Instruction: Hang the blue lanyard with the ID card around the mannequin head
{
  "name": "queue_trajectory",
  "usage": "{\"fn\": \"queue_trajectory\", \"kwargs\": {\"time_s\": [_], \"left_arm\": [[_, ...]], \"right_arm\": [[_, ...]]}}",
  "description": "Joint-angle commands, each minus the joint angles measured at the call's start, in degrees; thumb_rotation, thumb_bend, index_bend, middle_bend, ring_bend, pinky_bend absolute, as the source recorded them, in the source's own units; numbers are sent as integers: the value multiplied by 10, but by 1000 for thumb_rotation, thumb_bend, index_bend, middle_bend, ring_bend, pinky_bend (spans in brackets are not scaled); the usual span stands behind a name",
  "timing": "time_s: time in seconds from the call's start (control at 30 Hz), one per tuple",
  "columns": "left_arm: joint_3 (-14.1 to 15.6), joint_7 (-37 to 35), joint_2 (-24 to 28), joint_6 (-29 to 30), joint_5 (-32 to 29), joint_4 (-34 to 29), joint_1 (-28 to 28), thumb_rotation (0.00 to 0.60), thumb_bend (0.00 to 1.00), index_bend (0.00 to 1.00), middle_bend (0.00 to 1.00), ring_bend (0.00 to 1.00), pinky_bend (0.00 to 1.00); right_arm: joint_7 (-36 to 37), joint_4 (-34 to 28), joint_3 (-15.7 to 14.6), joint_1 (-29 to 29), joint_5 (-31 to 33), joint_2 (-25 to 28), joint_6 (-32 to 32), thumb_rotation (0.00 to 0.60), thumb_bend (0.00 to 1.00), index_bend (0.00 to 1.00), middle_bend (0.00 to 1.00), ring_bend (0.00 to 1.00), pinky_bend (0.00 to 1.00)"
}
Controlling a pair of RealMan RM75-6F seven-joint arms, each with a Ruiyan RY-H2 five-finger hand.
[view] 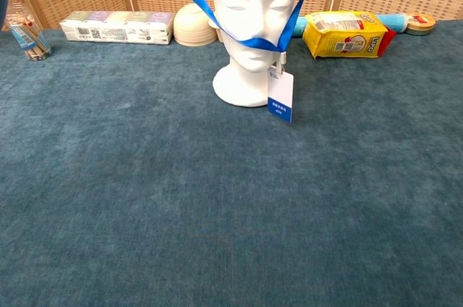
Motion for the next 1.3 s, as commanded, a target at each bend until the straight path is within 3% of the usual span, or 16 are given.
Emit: {"fn": "queue_trajectory", "kwargs": {"time_s": [0.03, 0.73, 1.07, 1.3], "left_arm": [[0, 2, -1, -1, 0, 0, -1, 491, 462, 714, 1000, 1000, 1000], [-8, 24, -35, -5, 3, 34, -30, 492, 453, 715, 1000, 1000, 1000], [-4, 26, -37, -6, 6, 28, -26, 468, 331, 715, 1000, 1000, 1000], [0, 26, -32, -1, 14, 20, -21, 462, 282, 714, 1000, 1000, 1000]], "right_arm": [[-6, 5, -4, 3, 5, -1, -6, 598, 532, 683, 1000, 1000, 1000], [-18, 46, -15, 18, 31, -8, -37, 600, 531, 679, 1000, 1000, 1000], [-39, 39, -40, 20, 44, 14, -72, 598, 564, 539, 1000, 1000, 1000], [-46, 36, -50, 31, 53, 22, -86, 499, 566, 487, 1000, 1000, 1000]]}}
